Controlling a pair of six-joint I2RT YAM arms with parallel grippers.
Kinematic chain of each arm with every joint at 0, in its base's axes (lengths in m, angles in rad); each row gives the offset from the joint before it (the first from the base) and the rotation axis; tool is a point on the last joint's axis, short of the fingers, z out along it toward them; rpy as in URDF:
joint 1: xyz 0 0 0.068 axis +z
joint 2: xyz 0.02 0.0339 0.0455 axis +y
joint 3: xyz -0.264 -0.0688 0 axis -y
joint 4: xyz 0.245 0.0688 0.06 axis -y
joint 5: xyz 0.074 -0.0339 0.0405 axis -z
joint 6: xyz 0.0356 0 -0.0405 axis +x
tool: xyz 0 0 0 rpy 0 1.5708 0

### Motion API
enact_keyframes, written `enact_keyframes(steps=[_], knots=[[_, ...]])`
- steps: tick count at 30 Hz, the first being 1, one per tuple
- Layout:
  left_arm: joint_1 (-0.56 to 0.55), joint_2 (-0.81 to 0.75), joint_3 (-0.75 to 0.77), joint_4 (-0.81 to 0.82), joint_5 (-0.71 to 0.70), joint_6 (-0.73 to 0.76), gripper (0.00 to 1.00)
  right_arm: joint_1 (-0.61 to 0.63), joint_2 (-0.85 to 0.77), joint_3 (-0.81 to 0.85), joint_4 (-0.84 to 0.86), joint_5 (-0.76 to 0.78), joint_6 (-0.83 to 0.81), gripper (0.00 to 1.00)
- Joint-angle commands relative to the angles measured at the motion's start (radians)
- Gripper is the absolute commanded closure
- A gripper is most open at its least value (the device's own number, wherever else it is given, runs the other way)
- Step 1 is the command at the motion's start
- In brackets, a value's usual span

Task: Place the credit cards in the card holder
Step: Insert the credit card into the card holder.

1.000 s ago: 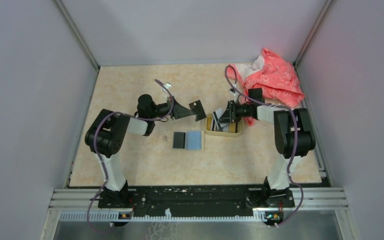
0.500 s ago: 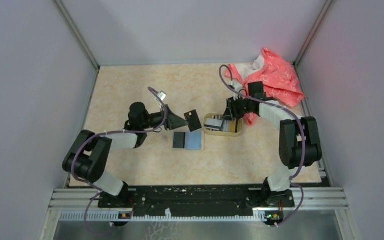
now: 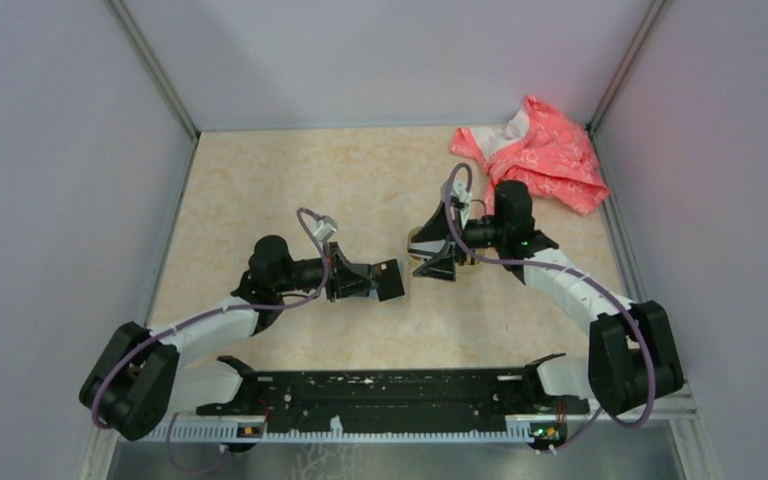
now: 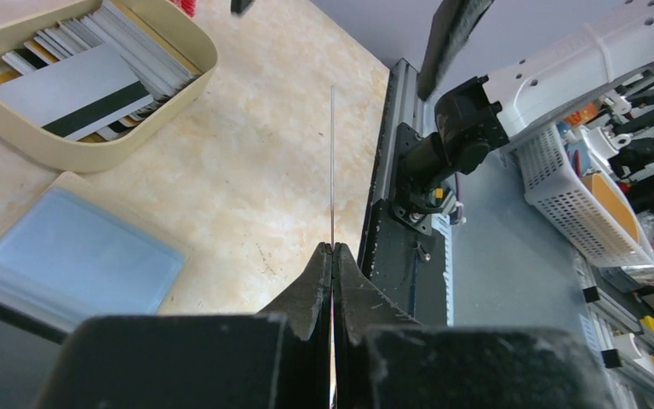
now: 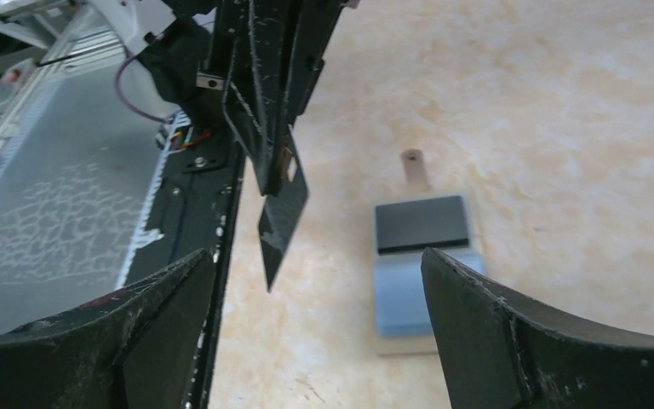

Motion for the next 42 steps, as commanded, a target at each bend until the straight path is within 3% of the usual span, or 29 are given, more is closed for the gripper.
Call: enact_keyframes(steps=[1, 6, 10, 15, 16, 17, 19, 23, 27, 31, 36, 42], knots=[[-0.015, -0.087, -0.047, 0.003, -0.057, 0.037, 1.0, 0.109, 0.061, 0.072, -0.057, -0.024, -0.075, 0.1], [-0.038, -0.154, -0.066, 0.046, -0.114, 0.01, 1.0, 0.207, 0.105, 0.072, -0.062, 0.031, -0.074, 0.16], [-0.051, -0.172, -0.071, 0.064, -0.143, 0.001, 1.0, 0.26, 0.144, 0.094, -0.095, 0.039, -0.079, 0.3], [-0.053, -0.176, -0.084, 0.095, -0.153, -0.014, 1.0, 0.279, 0.175, 0.151, -0.176, 0.013, -0.088, 0.9], [-0.053, -0.179, -0.087, 0.095, -0.15, -0.016, 0.93, 0.279, 0.177, 0.161, -0.199, 0.003, -0.104, 0.99], [-0.052, -0.184, -0.087, 0.091, -0.145, -0.017, 0.78, 0.279, 0.177, 0.171, -0.228, -0.01, -0.125, 1.0], [-0.052, -0.198, -0.079, 0.065, -0.115, -0.005, 0.59, 0.279, 0.181, 0.194, -0.313, -0.025, -0.193, 1.0], [-0.046, -0.248, -0.031, -0.12, -0.1, 0.086, 0.4, 0.282, 0.216, 0.256, -0.511, -0.048, -0.371, 1.0], [-0.039, -0.266, 0.04, -0.272, -0.082, 0.171, 0.4, 0.292, 0.248, 0.3, -0.637, -0.05, -0.479, 1.0], [-0.037, -0.244, 0.084, -0.326, -0.065, 0.201, 0.41, 0.306, 0.252, 0.306, -0.657, -0.034, -0.498, 1.0], [-0.037, -0.219, 0.116, -0.341, -0.057, 0.214, 0.59, 0.311, 0.256, 0.313, -0.676, -0.027, -0.514, 1.0], [-0.037, -0.202, 0.138, -0.375, -0.052, 0.231, 0.6, 0.316, 0.257, 0.314, -0.682, -0.016, -0.521, 1.0]])
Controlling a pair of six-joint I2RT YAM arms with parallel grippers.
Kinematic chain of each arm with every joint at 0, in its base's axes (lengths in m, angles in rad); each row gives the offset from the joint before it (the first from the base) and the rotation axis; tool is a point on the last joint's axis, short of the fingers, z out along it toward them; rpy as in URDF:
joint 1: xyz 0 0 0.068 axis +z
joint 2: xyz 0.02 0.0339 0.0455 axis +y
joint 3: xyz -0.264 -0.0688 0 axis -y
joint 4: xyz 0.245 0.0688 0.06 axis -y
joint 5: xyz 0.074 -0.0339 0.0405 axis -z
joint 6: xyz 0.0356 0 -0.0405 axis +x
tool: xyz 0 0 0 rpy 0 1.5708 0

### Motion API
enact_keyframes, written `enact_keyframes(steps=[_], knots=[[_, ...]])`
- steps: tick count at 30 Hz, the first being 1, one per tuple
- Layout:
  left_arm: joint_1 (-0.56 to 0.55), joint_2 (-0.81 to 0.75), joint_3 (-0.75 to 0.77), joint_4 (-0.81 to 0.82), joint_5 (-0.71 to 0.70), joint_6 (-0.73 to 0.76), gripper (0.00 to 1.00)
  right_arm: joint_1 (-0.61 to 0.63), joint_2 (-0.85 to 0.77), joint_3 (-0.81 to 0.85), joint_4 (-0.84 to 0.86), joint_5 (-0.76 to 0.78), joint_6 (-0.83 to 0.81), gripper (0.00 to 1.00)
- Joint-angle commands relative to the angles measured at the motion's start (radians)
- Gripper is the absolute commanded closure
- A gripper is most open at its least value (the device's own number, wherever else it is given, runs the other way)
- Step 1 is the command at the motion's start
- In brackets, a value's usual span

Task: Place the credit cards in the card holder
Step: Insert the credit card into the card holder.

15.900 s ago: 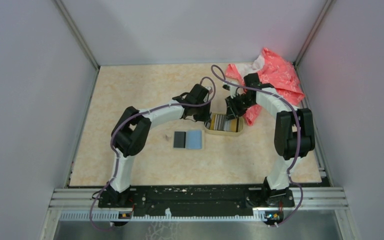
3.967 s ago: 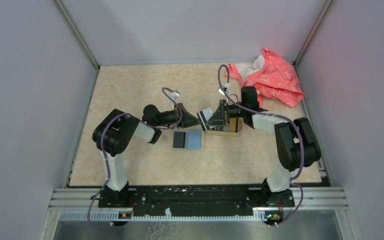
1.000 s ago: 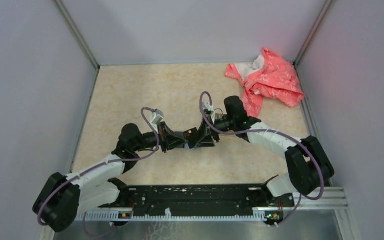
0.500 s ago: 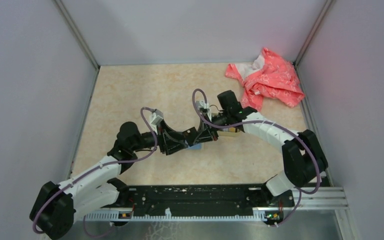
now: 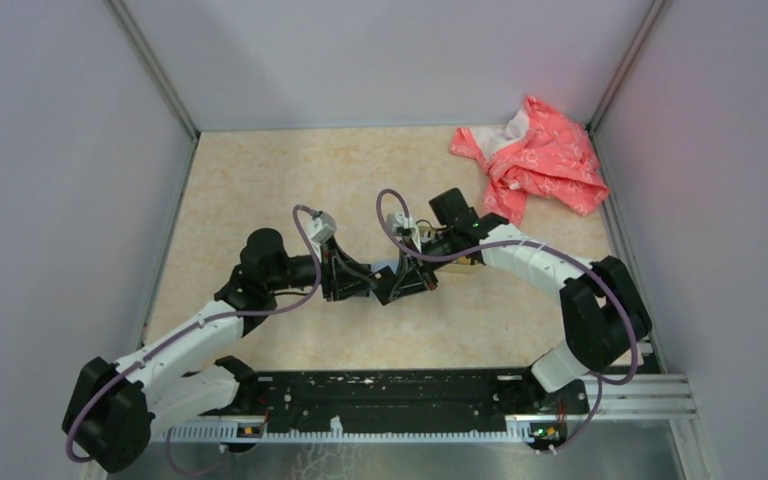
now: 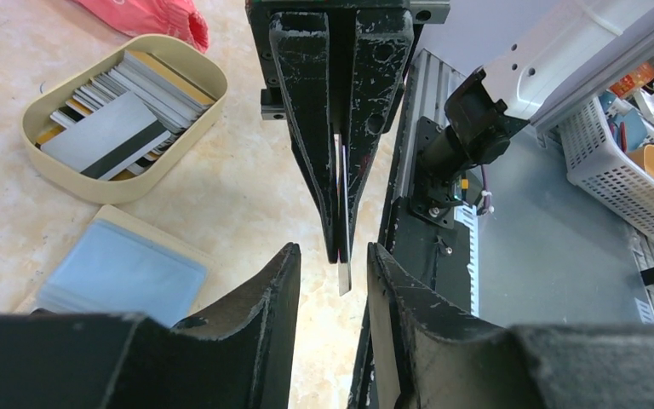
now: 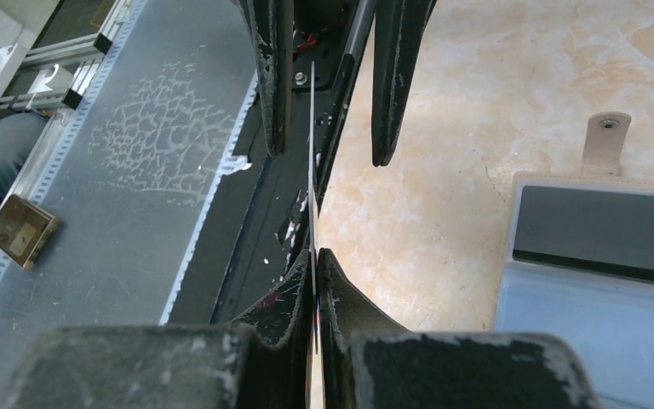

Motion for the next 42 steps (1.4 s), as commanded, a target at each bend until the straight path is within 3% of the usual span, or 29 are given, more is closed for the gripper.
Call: enact_keyframes(steps=[1, 7, 11, 13, 15, 20, 24, 26, 28, 30, 31, 35, 39, 42], knots=[[0.005, 0.007, 0.042, -0.036, 0.022, 0.036, 0.6, 0.023, 0.0, 0.053, -0.001, -0.01, -0.046, 1.0], [0.005, 0.034, 0.074, -0.057, 0.036, 0.051, 0.63, 0.036, 0.001, 0.059, -0.014, 0.007, -0.057, 1.0], [0.005, 0.056, 0.089, -0.07, 0.081, 0.061, 0.79, 0.036, 0.001, 0.061, -0.017, 0.008, -0.06, 1.0], [0.005, 0.066, 0.096, -0.078, 0.11, 0.071, 1.0, 0.036, 0.001, 0.061, -0.019, 0.009, -0.06, 1.0], [0.005, 0.068, 0.1, -0.098, 0.111, 0.078, 1.0, 0.036, 0.001, 0.067, -0.028, 0.023, -0.069, 1.0], [0.019, 0.007, 0.024, -0.112, -0.022, 0.012, 1.0, 0.019, -0.035, 0.096, -0.058, 0.207, -0.125, 0.56], [0.066, -0.06, -0.074, -0.119, -0.158, -0.082, 1.0, -0.033, -0.143, -0.004, 0.132, 0.43, -0.127, 0.46], [0.098, -0.06, -0.106, -0.096, -0.171, -0.116, 1.0, -0.037, -0.197, -0.109, 0.199, 0.401, -0.278, 0.44], [0.139, -0.024, -0.116, -0.08, -0.148, -0.135, 1.0, -0.036, -0.214, -0.189, 0.145, 0.319, -0.57, 0.39], [0.189, 0.033, -0.105, -0.079, -0.104, -0.146, 1.0, -0.037, -0.186, -0.203, -0.01, 0.303, -0.9, 0.43], [0.209, 0.062, -0.095, -0.085, -0.087, -0.15, 1.0, -0.036, -0.16, -0.196, -0.062, 0.31, -0.974, 0.45], [0.264, 0.139, -0.035, -0.154, -0.061, -0.141, 1.0, -0.014, -0.062, -0.159, -0.036, 0.377, -0.878, 0.69], [0.266, 0.147, 0.012, -0.231, -0.107, -0.106, 1.0, 0.045, -0.015, -0.184, 0.117, 0.546, -0.709, 0.8], [0.267, 0.159, 0.044, -0.28, -0.141, -0.075, 1.0, 0.049, 0.044, -0.132, 0.127, 0.67, -0.594, 0.87]])
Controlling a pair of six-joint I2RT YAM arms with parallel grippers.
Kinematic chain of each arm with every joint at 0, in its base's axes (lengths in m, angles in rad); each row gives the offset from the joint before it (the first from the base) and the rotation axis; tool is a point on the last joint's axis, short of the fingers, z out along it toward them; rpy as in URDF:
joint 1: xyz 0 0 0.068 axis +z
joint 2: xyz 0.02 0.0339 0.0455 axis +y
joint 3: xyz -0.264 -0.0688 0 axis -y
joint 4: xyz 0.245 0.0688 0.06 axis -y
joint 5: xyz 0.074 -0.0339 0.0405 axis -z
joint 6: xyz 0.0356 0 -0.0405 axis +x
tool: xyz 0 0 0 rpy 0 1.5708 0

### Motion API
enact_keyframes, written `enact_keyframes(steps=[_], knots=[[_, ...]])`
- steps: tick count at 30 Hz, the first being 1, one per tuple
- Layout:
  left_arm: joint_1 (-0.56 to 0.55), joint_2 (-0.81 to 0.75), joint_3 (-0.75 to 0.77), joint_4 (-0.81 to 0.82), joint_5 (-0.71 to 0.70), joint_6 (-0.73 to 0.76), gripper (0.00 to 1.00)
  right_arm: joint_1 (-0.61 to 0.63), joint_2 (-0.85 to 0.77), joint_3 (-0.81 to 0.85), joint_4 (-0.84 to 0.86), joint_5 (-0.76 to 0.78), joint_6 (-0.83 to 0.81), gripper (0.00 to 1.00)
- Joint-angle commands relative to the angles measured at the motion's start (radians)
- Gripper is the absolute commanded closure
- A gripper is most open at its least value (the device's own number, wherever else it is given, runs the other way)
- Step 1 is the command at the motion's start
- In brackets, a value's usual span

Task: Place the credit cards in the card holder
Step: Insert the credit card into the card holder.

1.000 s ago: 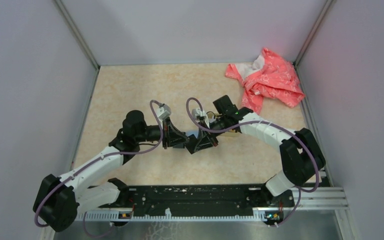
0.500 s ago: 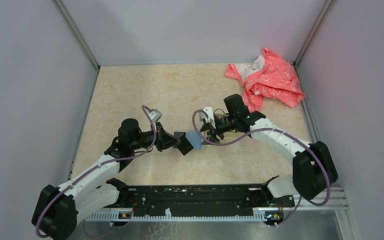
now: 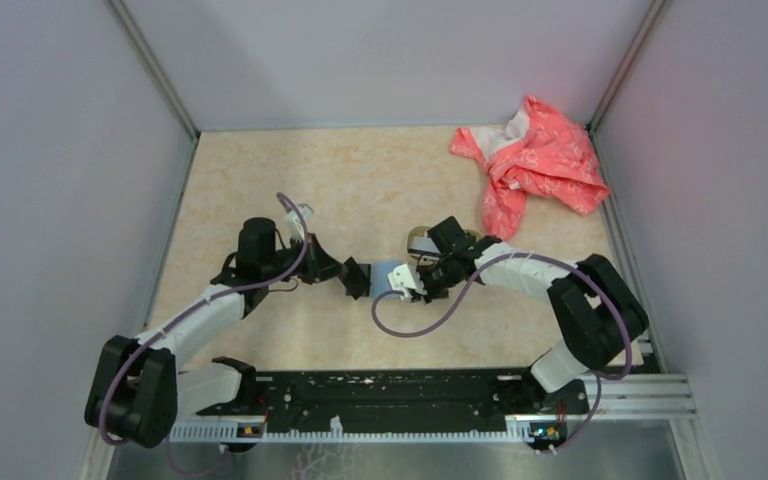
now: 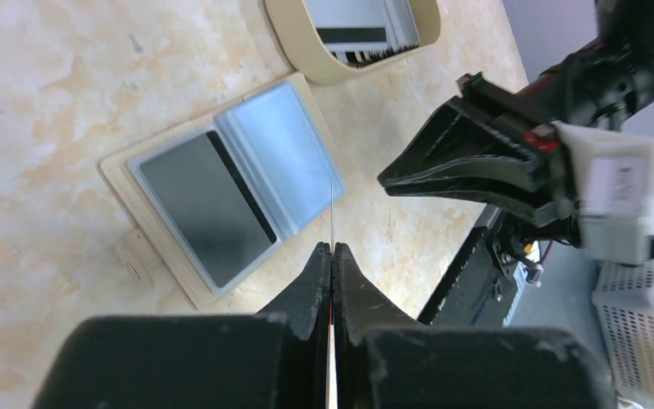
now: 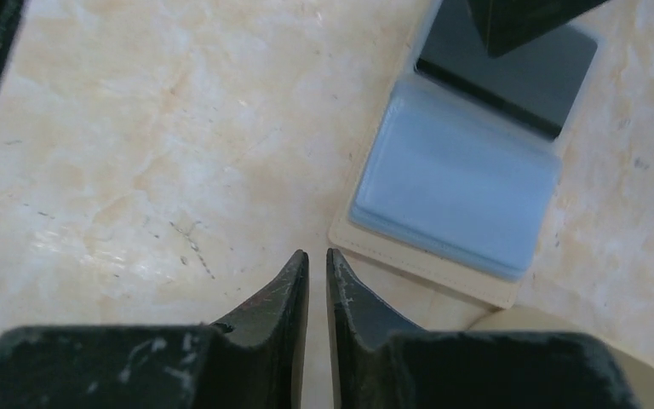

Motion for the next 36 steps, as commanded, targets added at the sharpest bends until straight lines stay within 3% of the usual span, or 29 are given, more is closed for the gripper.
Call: enact_keyframes(steps=[1, 7, 12, 16, 19, 21, 23, 27, 36], knots=[[0.007, 0.017, 0.077, -0.08, -0.037, 0.054, 1.0, 0.022, 0.073, 0.072, 0.082, 0.213, 0.144, 0.88], [0.007, 0.112, 0.152, -0.155, -0.022, 0.101, 1.0, 0.015, 0.111, 0.083, 0.176, 0.439, 0.292, 0.91], [0.007, 0.139, 0.156, -0.158, -0.016, 0.118, 1.0, -0.01, 0.091, 0.039, 0.408, 0.667, 0.489, 0.97], [0.007, 0.175, 0.176, -0.165, 0.006, 0.133, 1.0, -0.032, 0.03, 0.032, 0.376, 0.509, 0.477, 0.97], [0.008, 0.205, 0.2, -0.166, 0.009, 0.142, 1.0, -0.052, -0.022, 0.053, 0.184, 0.137, 0.297, 0.93], [0.01, 0.215, 0.202, -0.166, 0.013, 0.146, 1.0, -0.054, -0.033, 0.052, 0.062, -0.051, 0.178, 0.81], [0.01, 0.224, 0.201, -0.165, 0.022, 0.146, 1.0, -0.05, -0.02, 0.042, -0.023, -0.143, 0.029, 0.74], [0.012, 0.248, 0.207, -0.166, 0.022, 0.157, 1.0, -0.013, 0.021, 0.029, -0.045, -0.099, -0.091, 0.8], [0.012, 0.283, 0.232, -0.201, 0.044, 0.166, 1.0, 0.155, 0.112, 0.041, 0.09, 0.175, 0.05, 0.89]])
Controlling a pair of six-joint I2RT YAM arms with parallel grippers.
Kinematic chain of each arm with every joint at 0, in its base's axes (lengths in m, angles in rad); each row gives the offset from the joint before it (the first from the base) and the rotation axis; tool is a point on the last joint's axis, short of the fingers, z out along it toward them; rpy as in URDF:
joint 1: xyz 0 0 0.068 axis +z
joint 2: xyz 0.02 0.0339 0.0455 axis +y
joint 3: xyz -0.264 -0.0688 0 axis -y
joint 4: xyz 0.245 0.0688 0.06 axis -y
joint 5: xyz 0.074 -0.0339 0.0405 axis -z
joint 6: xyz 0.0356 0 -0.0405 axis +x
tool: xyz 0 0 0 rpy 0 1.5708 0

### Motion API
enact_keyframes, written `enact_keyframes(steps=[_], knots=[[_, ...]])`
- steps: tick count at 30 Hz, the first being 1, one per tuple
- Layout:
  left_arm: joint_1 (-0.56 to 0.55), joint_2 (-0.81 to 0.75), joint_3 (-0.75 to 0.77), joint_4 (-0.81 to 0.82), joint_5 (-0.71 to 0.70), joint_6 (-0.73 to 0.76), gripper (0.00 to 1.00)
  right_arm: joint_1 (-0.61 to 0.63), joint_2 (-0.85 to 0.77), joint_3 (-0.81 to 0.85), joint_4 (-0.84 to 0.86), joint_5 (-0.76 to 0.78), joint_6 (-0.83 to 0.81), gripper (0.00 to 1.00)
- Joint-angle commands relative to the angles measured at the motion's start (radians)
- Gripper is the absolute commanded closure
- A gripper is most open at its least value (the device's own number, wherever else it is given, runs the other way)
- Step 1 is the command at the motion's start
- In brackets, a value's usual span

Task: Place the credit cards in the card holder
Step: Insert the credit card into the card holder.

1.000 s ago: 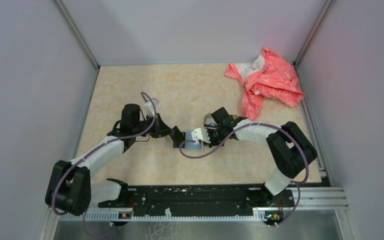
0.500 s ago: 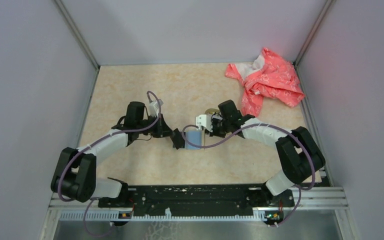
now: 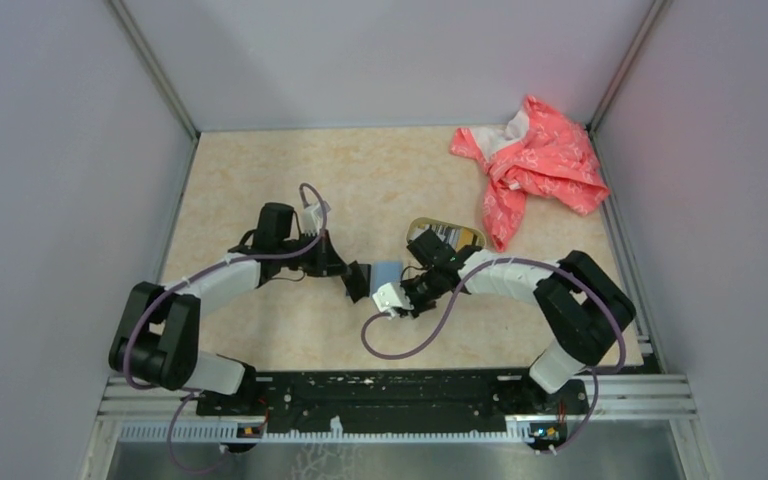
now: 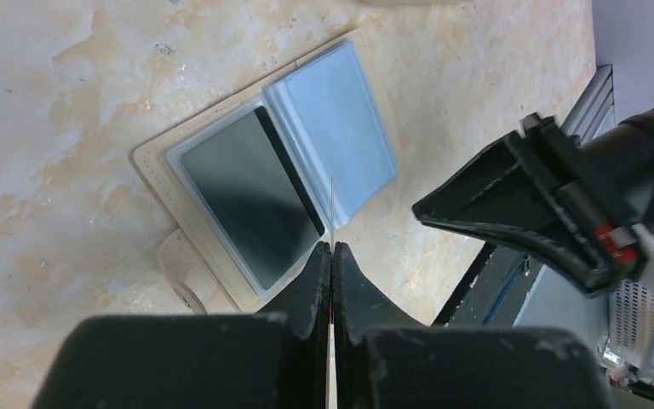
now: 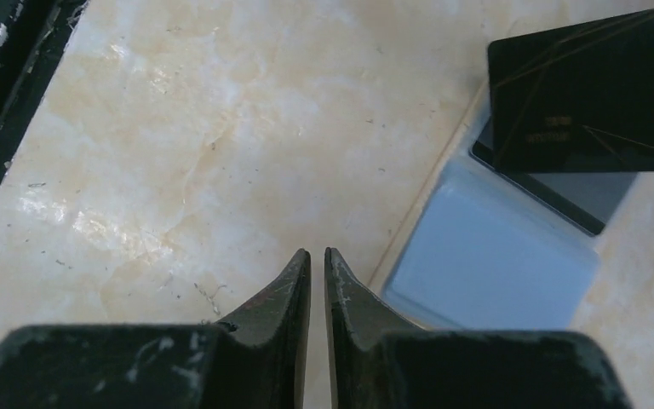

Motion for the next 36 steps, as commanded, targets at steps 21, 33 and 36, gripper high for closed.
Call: enact_keyframes(steps=[21, 33, 36], knots=[[0.046, 0.126, 0.037, 0.178, 0.179, -0.073, 1.0, -0.056, 0.081, 0.091, 0.023, 0.212, 0.152, 0.92], [0.062, 0.163, -0.057, 0.379, 0.183, -0.211, 1.0, -0.062, 0.079, 0.114, -0.026, 0.127, 0.145, 0.92], [0.084, 0.174, -0.075, 0.385, 0.195, -0.231, 1.0, -0.062, 0.08, 0.115, -0.029, 0.127, 0.143, 0.92]])
